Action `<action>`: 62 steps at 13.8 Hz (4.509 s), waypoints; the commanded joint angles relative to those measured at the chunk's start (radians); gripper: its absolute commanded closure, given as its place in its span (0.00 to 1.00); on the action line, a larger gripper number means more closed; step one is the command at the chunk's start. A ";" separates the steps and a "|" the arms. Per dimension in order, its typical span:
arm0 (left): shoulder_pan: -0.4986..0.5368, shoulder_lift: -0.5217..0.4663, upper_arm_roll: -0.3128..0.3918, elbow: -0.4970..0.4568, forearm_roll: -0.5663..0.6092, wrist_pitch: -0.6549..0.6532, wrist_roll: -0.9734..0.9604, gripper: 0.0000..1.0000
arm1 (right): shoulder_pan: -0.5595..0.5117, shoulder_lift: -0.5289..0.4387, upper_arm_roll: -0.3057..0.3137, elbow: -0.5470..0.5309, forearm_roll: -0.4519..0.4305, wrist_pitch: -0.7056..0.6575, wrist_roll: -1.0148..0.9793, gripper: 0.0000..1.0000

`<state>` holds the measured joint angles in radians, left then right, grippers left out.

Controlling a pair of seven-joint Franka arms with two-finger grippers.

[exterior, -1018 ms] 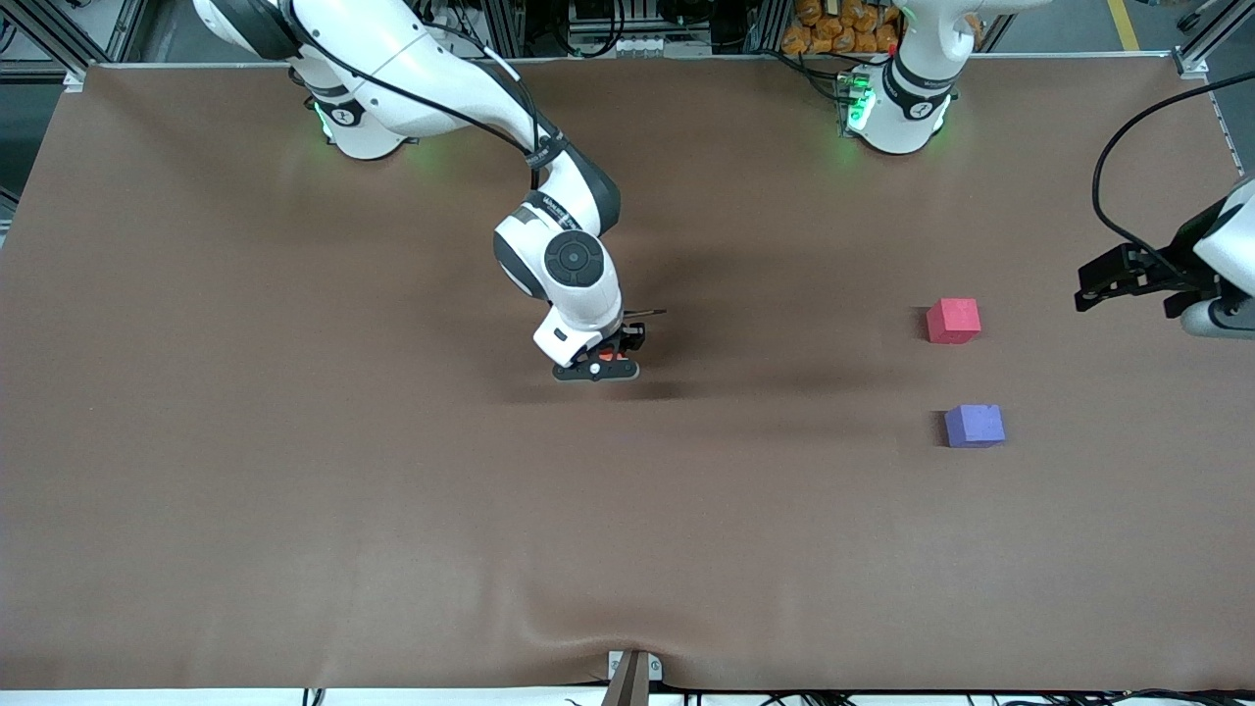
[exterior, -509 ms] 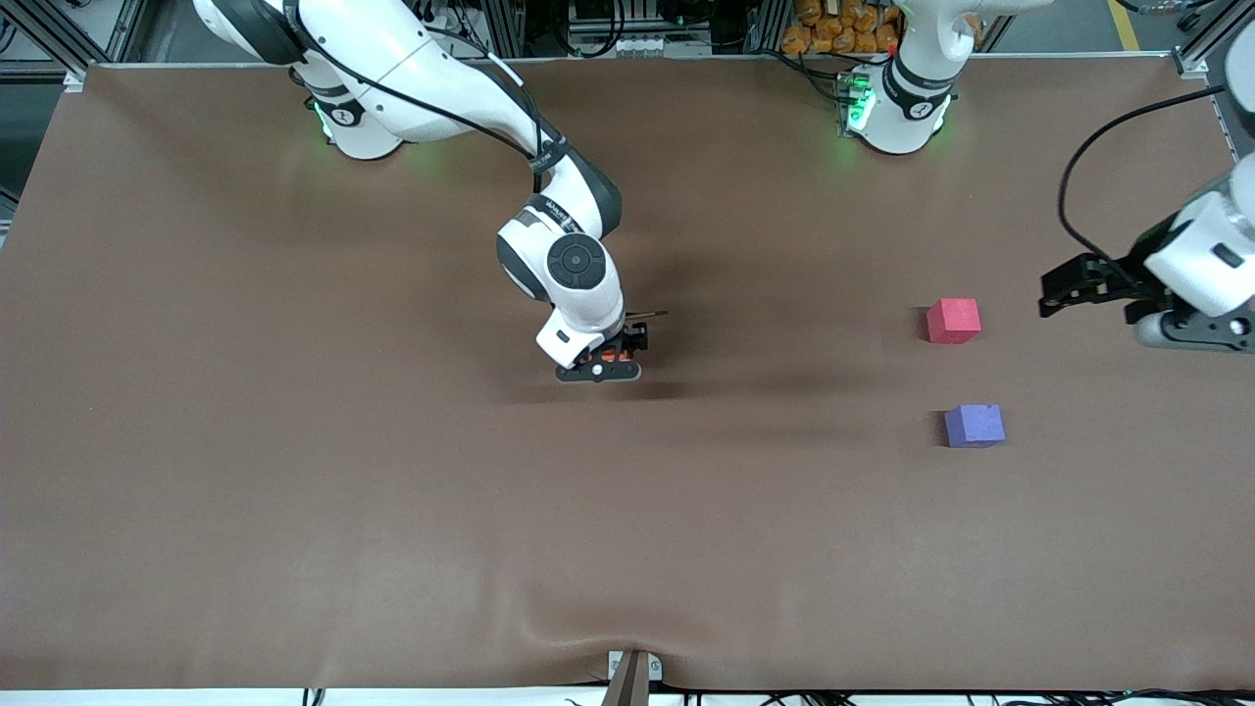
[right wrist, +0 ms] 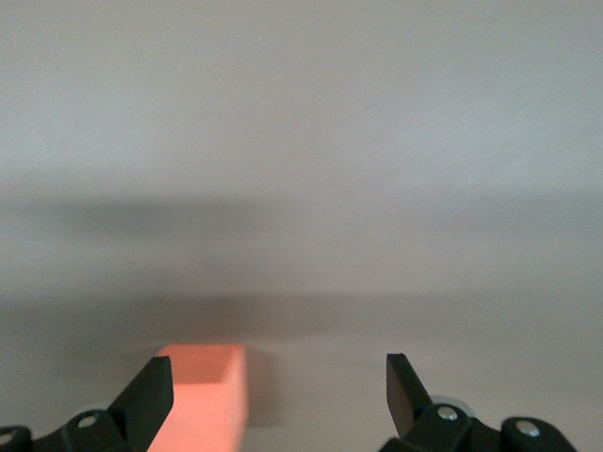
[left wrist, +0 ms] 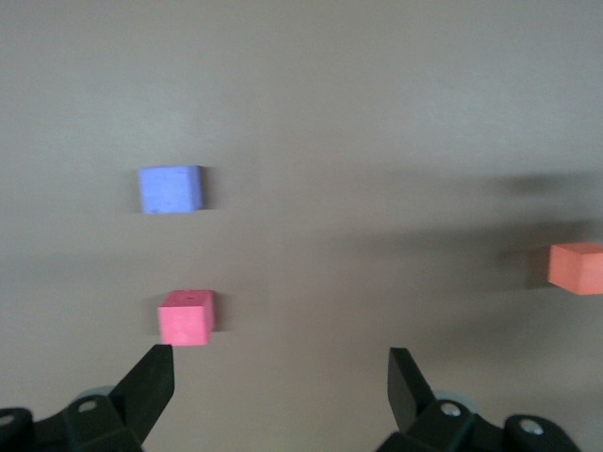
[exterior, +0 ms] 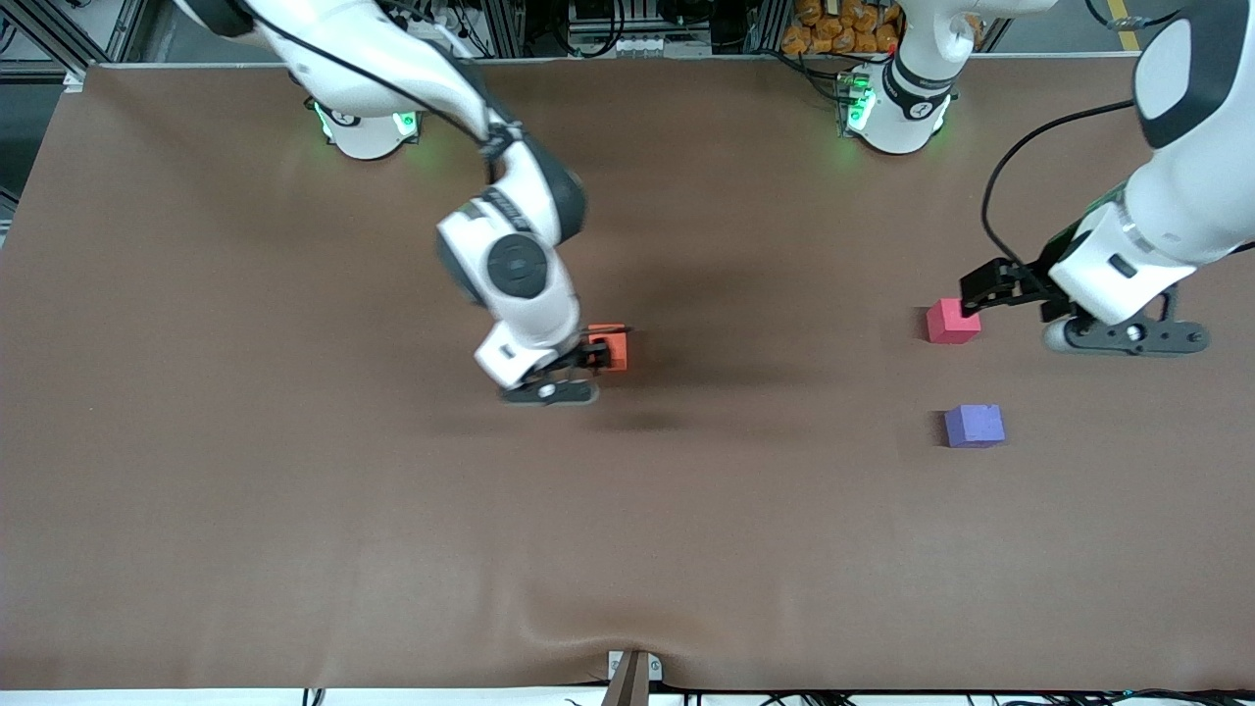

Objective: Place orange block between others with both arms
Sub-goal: 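Set down the orange cube while the left gripper reaches toward it, then grasp the orange cube with the left gripper while the right gripper withdraws, then carry the orange cube with the left gripper between pink and purple cubes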

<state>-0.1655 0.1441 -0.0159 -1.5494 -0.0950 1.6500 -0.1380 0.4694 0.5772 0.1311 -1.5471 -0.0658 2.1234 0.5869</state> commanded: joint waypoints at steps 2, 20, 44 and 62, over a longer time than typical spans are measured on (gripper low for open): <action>-0.084 0.037 0.002 0.038 -0.020 0.013 -0.150 0.00 | -0.191 -0.086 0.018 -0.053 -0.020 -0.045 -0.188 0.00; -0.580 0.411 0.016 0.212 0.001 0.293 -0.680 0.00 | -0.755 -0.479 0.021 -0.149 0.086 -0.391 -0.972 0.00; -0.712 0.709 0.020 0.206 0.118 0.619 -0.821 0.00 | -0.585 -0.631 0.027 -0.240 0.112 -0.407 -0.682 0.00; -0.706 0.635 0.034 0.203 0.124 0.541 -0.815 0.62 | -0.738 -0.635 0.019 -0.206 0.109 -0.525 -0.693 0.00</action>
<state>-0.8826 0.8482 0.0047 -1.3403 0.0064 2.2487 -0.9314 -0.2584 -0.0371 0.1353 -1.7613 0.0440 1.6139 -0.1073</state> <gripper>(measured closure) 0.441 0.000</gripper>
